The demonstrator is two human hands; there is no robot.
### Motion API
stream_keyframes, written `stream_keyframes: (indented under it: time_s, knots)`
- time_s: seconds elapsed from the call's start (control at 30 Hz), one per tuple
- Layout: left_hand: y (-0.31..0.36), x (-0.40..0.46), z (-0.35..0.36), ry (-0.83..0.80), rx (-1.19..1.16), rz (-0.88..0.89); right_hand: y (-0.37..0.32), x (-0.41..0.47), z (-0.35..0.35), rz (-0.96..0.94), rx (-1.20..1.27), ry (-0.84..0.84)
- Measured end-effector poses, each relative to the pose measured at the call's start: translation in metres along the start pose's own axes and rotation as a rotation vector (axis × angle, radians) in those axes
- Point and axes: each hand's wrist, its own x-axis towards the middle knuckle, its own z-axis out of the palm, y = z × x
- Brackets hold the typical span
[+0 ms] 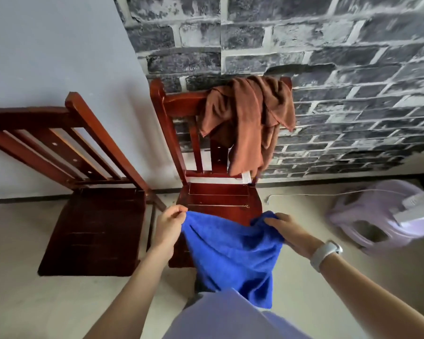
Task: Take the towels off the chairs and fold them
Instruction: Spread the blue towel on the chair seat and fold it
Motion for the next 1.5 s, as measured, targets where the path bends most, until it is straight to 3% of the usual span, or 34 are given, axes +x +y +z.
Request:
stream_keyframes:
  time_s: [0.17,0.37,0.57,0.73,0.9,1.0,1.1,1.27,1.5]
  knots:
    - [-0.004,0.0,-0.015,0.113,0.038,0.094,0.014,0.001,-0.021,-0.001,0.34,0.273]
    - [0.0,-0.004,-0.018,0.166,0.014,0.22,0.019,0.004,-0.033,-0.028,0.466,0.385]
    - [-0.019,-0.002,-0.031,0.178,0.081,0.26,0.029,-0.006,-0.035,-0.103,0.213,0.371]
    - [-0.047,-0.001,-0.045,0.102,0.203,0.241,0.051,-0.016,-0.026,-0.124,-0.202,0.375]
    - [-0.076,-0.004,-0.064,0.007,0.662,0.352,0.074,-0.037,-0.011,-0.131,-0.519,0.301]
    - [-0.087,-0.006,-0.079,0.005,0.759,0.445,0.091,-0.05,-0.003,-0.091,-0.606,0.276]
    - [-0.095,-0.008,-0.088,-0.023,0.683,0.499,0.103,-0.062,0.005,-0.113,-0.617,0.39]
    - [-0.101,0.007,-0.083,-0.046,0.462,0.287,0.112,-0.057,0.021,-0.191,-0.586,0.585]
    - [-0.103,0.104,-0.034,0.051,0.393,0.252,0.079,0.051,0.029,-0.139,-0.393,0.662]
